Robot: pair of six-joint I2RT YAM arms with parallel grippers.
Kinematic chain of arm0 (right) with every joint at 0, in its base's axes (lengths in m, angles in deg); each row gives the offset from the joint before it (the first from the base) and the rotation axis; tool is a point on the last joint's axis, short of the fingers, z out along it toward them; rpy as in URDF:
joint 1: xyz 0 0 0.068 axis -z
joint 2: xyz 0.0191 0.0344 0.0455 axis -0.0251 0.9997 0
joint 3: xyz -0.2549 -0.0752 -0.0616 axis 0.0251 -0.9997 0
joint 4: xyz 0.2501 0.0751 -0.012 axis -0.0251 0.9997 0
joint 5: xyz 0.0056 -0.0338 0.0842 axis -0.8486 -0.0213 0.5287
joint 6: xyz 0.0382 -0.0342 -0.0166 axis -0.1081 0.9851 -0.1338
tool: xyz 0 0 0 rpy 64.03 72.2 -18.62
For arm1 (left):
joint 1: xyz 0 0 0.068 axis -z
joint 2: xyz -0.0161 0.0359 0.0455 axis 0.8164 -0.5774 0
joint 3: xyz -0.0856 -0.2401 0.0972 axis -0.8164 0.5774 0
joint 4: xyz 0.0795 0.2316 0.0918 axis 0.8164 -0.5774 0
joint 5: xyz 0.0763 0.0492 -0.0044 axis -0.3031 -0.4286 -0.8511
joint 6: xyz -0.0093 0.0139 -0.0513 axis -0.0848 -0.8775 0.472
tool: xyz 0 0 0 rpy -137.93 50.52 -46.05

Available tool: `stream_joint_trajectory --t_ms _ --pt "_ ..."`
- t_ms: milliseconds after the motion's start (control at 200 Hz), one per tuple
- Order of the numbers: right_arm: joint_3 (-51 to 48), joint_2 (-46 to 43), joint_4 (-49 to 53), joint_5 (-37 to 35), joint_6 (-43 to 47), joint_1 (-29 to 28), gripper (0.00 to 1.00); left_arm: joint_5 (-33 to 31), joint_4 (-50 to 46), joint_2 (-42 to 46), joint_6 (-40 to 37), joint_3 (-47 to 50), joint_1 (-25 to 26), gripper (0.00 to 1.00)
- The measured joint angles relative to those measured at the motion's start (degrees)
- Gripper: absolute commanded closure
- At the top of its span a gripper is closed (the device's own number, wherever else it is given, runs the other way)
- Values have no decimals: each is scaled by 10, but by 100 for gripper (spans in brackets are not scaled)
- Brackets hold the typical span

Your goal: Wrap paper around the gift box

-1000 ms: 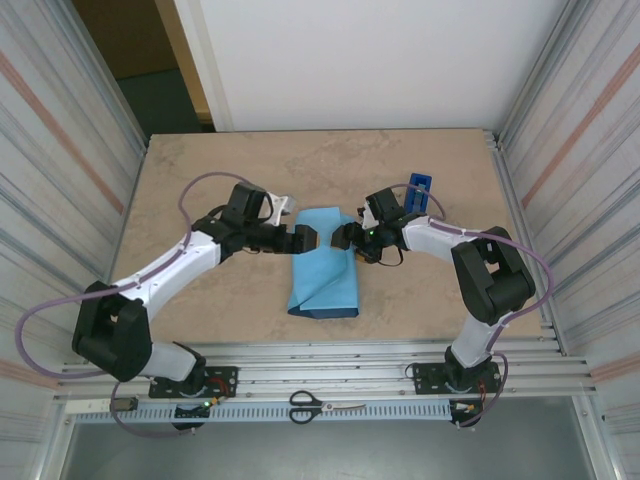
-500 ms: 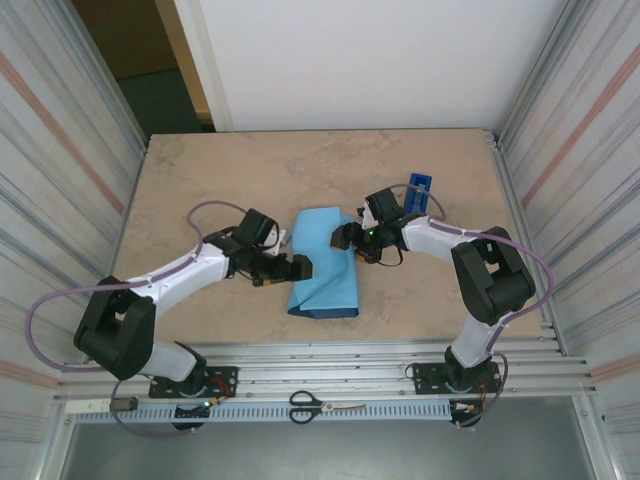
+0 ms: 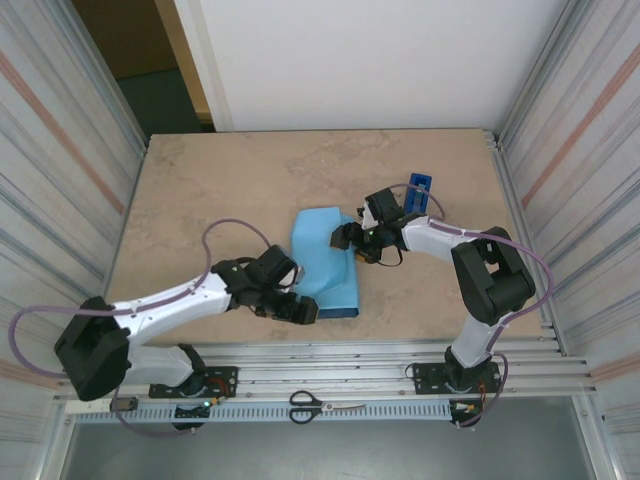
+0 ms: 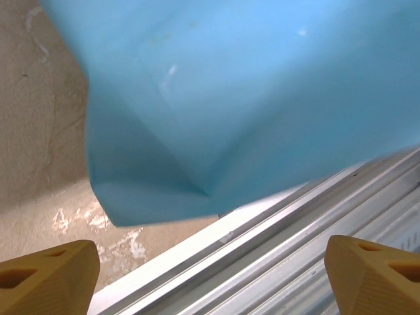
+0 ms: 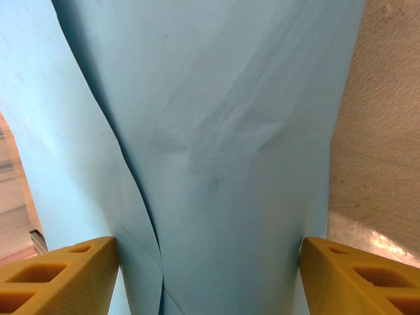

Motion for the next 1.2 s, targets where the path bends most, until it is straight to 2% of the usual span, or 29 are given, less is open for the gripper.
stream_joint_trajectory --t_ms 140,256,381,546,601,837,1072,1198 --pt "0 0 0 -1 0 -1 29 -33 8 72 8 5 -2 11" --pt "0 -1 0 -4 -2 -2 29 -50 31 109 5 16 -15 21" --pt "0 -2 1 -7 -2 -3 29 -61 46 101 21 26 -35 39" --pt "0 -3 2 -9 -2 -4 29 -75 66 63 58 27 -57 40" --pt "0 -3 1 -10 -2 -4 29 -74 73 48 64 28 -57 44" --pt "0 -3 2 -10 -2 -4 29 -72 83 11 77 54 -20 61" --pt "0 -3 2 -10 -2 -4 29 -65 77 18 76 85 31 64" --pt "0 -3 2 -10 -2 -4 29 -79 73 61 75 84 48 65"
